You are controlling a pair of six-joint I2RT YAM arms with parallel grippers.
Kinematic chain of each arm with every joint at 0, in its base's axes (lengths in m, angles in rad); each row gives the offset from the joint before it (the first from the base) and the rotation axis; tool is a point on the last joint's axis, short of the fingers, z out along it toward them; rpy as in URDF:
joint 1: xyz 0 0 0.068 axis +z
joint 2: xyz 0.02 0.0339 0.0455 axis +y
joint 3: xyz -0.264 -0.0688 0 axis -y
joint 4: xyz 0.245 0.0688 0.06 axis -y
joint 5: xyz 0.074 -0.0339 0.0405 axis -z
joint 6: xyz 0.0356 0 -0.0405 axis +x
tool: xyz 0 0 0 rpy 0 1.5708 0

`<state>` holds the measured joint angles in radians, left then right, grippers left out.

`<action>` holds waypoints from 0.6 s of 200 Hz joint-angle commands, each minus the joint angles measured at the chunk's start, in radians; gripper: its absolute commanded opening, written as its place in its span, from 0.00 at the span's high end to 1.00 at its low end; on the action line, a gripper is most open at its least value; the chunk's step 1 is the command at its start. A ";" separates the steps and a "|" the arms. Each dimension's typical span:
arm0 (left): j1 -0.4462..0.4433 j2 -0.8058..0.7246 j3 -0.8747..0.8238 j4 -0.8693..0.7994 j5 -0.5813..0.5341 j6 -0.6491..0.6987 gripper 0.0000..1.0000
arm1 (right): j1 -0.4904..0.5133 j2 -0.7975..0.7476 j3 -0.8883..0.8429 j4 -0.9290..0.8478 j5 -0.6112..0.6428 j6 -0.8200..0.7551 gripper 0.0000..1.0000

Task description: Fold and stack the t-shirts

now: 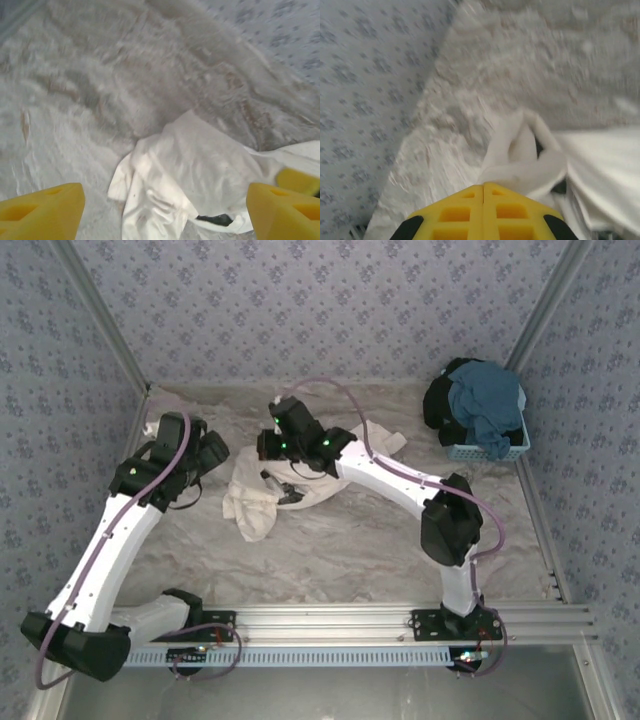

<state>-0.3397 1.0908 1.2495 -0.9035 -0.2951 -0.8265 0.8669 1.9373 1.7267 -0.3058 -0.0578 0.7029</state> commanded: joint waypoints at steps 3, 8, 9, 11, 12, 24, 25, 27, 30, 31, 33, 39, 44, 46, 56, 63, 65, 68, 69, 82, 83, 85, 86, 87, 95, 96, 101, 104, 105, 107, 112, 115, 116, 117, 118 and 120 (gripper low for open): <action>0.068 -0.019 -0.093 -0.023 0.219 -0.169 0.15 | -0.013 -0.158 -0.108 0.006 -0.031 0.070 1.00; 0.071 -0.017 -0.115 -0.011 0.245 -0.191 0.15 | -0.017 -0.180 -0.145 -0.002 -0.034 0.069 1.00; 0.071 -0.017 -0.118 -0.009 0.248 -0.194 0.15 | -0.018 -0.187 -0.154 -0.004 -0.035 0.067 1.00; 0.071 -0.017 -0.125 -0.003 0.256 -0.202 0.15 | -0.020 -0.200 -0.168 -0.008 -0.034 0.066 1.00; 0.071 -0.017 -0.129 0.000 0.260 -0.205 0.15 | -0.021 -0.207 -0.176 -0.009 -0.034 0.066 1.00; 0.070 -0.014 -0.170 0.036 0.303 -0.247 0.15 | -0.025 -0.292 -0.274 -0.025 -0.033 0.042 1.00; 0.070 -0.013 -0.174 0.038 0.306 -0.249 0.16 | -0.026 -0.300 -0.282 -0.028 -0.030 0.039 1.00; 0.070 -0.011 -0.179 0.043 0.315 -0.256 0.16 | -0.025 -0.316 -0.296 -0.032 -0.026 0.035 1.00; 0.070 -0.007 -0.188 0.050 0.325 -0.263 0.16 | -0.025 -0.338 -0.314 -0.041 -0.016 0.025 1.00; 0.070 -0.006 -0.191 0.052 0.329 -0.267 0.16 | -0.025 -0.345 -0.320 -0.045 -0.012 0.022 1.00; 0.070 -0.002 -0.195 0.056 0.334 -0.271 0.16 | -0.025 -0.357 -0.332 -0.053 -0.004 0.013 1.00; 0.068 0.008 -0.210 0.066 0.357 -0.285 0.16 | -0.024 -0.400 -0.364 -0.081 0.010 -0.006 1.00; 0.063 0.018 -0.222 0.072 0.370 -0.292 0.16 | -0.023 -0.429 -0.393 -0.107 0.010 -0.017 1.00; 0.062 0.022 -0.224 0.076 0.376 -0.294 0.16 | -0.024 -0.441 -0.403 -0.120 0.009 -0.020 1.00; 0.043 0.046 -0.238 0.090 0.387 -0.296 0.17 | -0.024 -0.498 -0.456 -0.174 -0.002 -0.029 1.00; 0.027 0.064 -0.246 0.098 0.389 -0.297 0.18 | -0.025 -0.530 -0.489 -0.207 -0.004 -0.032 1.00; 0.023 0.069 -0.247 0.099 0.390 -0.297 0.18 | -0.025 -0.538 -0.500 -0.212 -0.004 -0.031 1.00; 0.014 0.077 -0.250 0.104 0.391 -0.300 0.19 | -0.025 -0.550 -0.517 -0.231 -0.005 -0.032 1.00; 0.012 0.079 -0.251 0.105 0.393 -0.300 0.19 | -0.025 -0.553 -0.521 -0.234 -0.006 -0.032 1.00; -0.024 0.111 -0.266 0.142 0.407 -0.308 0.25 | -0.031 -0.596 -0.615 -0.281 -0.010 -0.020 1.00; -0.027 0.114 -0.268 0.144 0.410 -0.310 0.25 | -0.033 -0.598 -0.622 -0.282 -0.011 -0.015 1.00; -0.035 0.119 -0.270 0.150 0.413 -0.312 0.25 | -0.036 -0.602 -0.635 -0.284 -0.013 -0.008 1.00; -0.038 0.122 -0.271 0.153 0.414 -0.312 0.26 | -0.036 -0.606 -0.642 -0.285 -0.014 -0.005 1.00; -0.041 0.125 -0.272 0.156 0.415 -0.314 0.26 | -0.037 -0.608 -0.648 -0.286 -0.015 -0.003 1.00; -0.063 0.148 -0.282 0.174 0.426 -0.324 0.29 | -0.055 -0.624 -0.695 -0.291 -0.014 0.030 1.00; -0.066 0.150 -0.283 0.176 0.427 -0.325 0.29 | -0.058 -0.626 -0.700 -0.291 -0.012 0.034 1.00; -0.078 0.163 -0.289 0.187 0.436 -0.329 0.31 | -0.069 -0.634 -0.726 -0.324 -0.001 0.056 1.00; -0.086 0.172 -0.293 0.192 0.441 -0.332 0.33 | -0.078 -0.638 -0.737 -0.332 0.005 0.068 1.00; -0.087 0.174 -0.293 0.194 0.442 -0.333 0.33 | -0.081 -0.639 -0.742 -0.337 0.008 0.073 1.00; -0.091 0.179 -0.293 0.196 0.446 -0.335 0.34 | -0.087 -0.640 -0.751 -0.348 0.012 0.081 1.00; -0.103 0.190 -0.295 0.199 0.453 -0.338 0.36 | -0.102 -0.641 -0.763 -0.372 0.021 0.106 1.00; -0.108 0.194 -0.296 0.199 0.457 -0.338 0.37 | -0.113 -0.642 -0.773 -0.388 0.024 0.120 1.00; -0.110 0.196 -0.296 0.199 0.458 -0.339 0.37 | -0.116 -0.642 -0.775 -0.392 0.024 0.124 1.00; -0.112 0.198 -0.295 0.199 0.460 -0.338 0.37 | -0.120 -0.641 -0.778 -0.395 0.024 0.129 1.00; -0.115 0.200 -0.295 0.199 0.462 -0.338 0.38 | -0.124 -0.641 -0.780 -0.398 0.023 0.133 1.00; -0.118 0.204 -0.295 0.199 0.465 -0.339 0.38 | -0.132 -0.640 -0.787 -0.402 0.017 0.137 1.00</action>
<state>-0.4191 1.2587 0.9691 -0.7498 0.1036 -1.1362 0.8028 1.2945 1.0195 -0.5316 -0.0650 0.7372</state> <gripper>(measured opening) 0.645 0.066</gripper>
